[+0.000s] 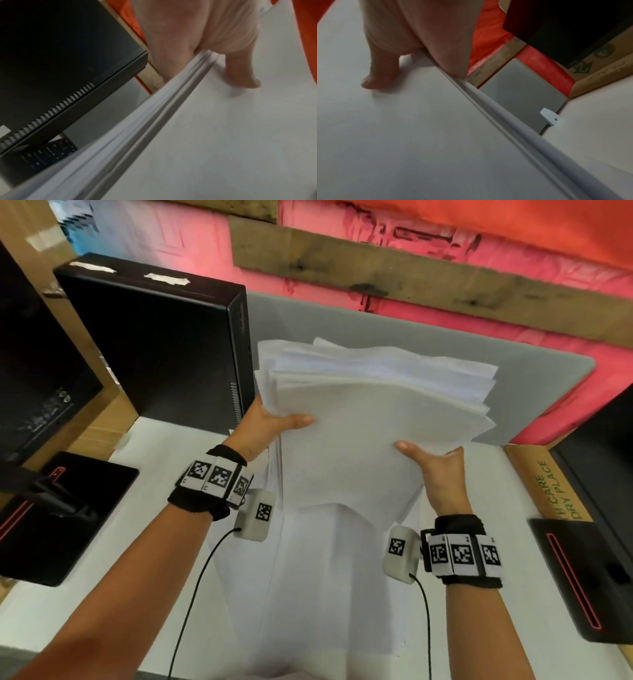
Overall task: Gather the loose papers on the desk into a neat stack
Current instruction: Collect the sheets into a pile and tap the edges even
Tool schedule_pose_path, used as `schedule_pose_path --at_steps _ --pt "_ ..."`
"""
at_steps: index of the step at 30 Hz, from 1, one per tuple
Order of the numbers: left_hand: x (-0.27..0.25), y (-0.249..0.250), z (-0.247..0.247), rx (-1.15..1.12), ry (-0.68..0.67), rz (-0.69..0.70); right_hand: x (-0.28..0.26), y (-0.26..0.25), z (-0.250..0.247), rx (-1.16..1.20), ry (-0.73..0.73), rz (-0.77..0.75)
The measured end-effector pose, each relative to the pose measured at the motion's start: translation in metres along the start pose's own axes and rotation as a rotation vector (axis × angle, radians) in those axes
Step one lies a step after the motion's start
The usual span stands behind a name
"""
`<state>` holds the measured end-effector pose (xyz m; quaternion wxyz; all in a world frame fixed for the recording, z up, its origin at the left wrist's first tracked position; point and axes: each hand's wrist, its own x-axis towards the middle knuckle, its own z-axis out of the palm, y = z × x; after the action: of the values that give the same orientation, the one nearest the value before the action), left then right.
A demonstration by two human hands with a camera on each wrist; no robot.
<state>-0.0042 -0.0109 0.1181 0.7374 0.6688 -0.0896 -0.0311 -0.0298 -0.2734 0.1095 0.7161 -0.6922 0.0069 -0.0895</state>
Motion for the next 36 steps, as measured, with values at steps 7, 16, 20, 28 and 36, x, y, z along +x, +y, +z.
schedule_pose_path --at_steps 7,16,20,28,36 --pt "-0.009 -0.002 -0.005 0.025 -0.060 -0.003 -0.011 -0.010 -0.014 -0.030 -0.054 -0.021" --pt "0.001 -0.002 0.011 0.030 -0.073 -0.005 0.002 0.005 -0.007 -0.024 -0.084 0.022" --pt "-0.004 -0.025 0.009 -0.008 0.000 -0.099 -0.006 0.025 -0.007 -0.057 -0.047 0.112" --pt "-0.009 0.002 0.007 0.001 0.001 0.007 -0.009 0.006 -0.009 -0.030 -0.017 0.011" --pt "-0.022 -0.055 0.004 -0.031 -0.006 -0.255 -0.021 0.046 -0.009 -0.045 -0.046 0.204"
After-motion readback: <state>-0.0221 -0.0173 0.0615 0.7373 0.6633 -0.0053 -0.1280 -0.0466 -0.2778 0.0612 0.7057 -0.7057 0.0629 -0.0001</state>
